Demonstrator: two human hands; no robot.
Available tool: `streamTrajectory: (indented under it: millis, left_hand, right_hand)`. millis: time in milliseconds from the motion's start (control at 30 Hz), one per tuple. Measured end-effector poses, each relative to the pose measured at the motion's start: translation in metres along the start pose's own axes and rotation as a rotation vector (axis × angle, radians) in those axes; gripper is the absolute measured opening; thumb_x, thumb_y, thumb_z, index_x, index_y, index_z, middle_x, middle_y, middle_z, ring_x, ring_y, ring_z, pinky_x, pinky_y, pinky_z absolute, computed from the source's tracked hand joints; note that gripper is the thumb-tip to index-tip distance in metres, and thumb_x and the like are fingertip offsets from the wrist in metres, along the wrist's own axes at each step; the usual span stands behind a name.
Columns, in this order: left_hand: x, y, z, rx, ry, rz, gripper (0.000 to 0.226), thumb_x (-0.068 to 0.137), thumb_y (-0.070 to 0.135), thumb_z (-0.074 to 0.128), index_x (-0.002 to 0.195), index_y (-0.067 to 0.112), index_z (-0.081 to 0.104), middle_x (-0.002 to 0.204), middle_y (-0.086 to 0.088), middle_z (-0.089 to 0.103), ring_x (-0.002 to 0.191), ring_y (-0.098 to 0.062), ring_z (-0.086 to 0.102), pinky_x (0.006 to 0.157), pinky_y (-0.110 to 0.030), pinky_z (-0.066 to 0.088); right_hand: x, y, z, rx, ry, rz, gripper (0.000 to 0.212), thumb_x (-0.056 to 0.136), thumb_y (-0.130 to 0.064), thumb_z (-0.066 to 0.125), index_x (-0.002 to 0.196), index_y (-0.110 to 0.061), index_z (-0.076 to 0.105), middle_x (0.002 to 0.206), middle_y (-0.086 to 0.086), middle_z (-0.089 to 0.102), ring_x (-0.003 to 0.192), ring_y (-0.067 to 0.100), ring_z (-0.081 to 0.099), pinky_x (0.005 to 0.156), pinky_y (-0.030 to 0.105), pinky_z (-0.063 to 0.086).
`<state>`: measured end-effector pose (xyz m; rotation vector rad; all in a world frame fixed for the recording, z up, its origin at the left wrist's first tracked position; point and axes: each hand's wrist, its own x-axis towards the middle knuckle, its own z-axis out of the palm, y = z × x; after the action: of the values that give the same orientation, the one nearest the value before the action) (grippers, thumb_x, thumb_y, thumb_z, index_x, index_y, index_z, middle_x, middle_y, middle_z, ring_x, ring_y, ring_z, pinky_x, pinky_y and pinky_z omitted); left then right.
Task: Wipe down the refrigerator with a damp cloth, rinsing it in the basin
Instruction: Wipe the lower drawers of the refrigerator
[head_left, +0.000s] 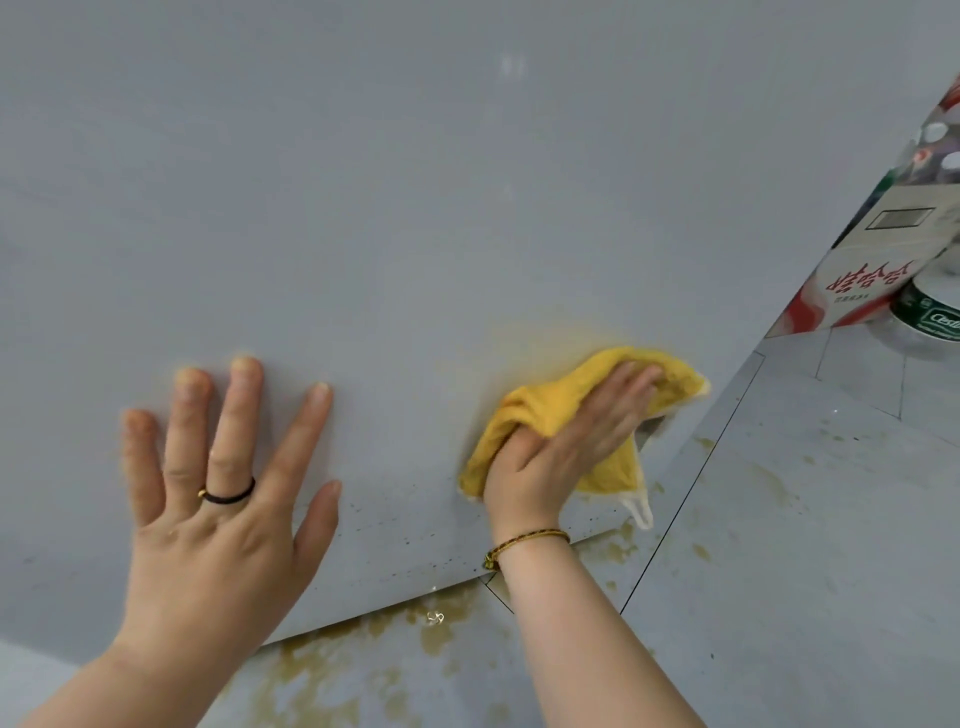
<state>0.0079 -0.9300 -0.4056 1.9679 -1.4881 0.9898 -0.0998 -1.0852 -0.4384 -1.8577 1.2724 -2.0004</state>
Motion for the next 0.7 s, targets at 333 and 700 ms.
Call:
streamTrajectory:
  millis: [333, 700]
  left_hand:
    - [-0.002, -0.002, -0.017, -0.081, -0.041, 0.039, 0.059, 0.081, 0.031, 0.043, 0.137, 0.025, 0.023, 0.153, 0.009, -0.009, 0.142, -0.015, -0.005, 0.116, -0.037, -0.001]
    - [-0.061, -0.029, -0.037, -0.259, 0.013, -0.486, 0.076, 0.077, 0.036, 0.044, 0.138, 0.008, 0.008, 0.148, 0.021, -0.012, 0.139, 0.001, -0.008, 0.113, -0.017, 0.002]
  right_hand:
    - [-0.074, 0.076, -0.034, -0.377, -0.338, -0.591, 0.063, 0.098, -0.042, 0.022, 0.147, -0.012, -0.005, 0.154, 0.009, -0.013, 0.143, 0.027, -0.007, 0.114, 0.046, 0.006]
    - [-0.023, -0.007, -0.001, -0.078, -0.164, -0.536, 0.059, 0.097, -0.048, 0.014, 0.147, -0.022, -0.006, 0.154, -0.004, -0.016, 0.142, 0.017, -0.012, 0.114, 0.042, -0.005]
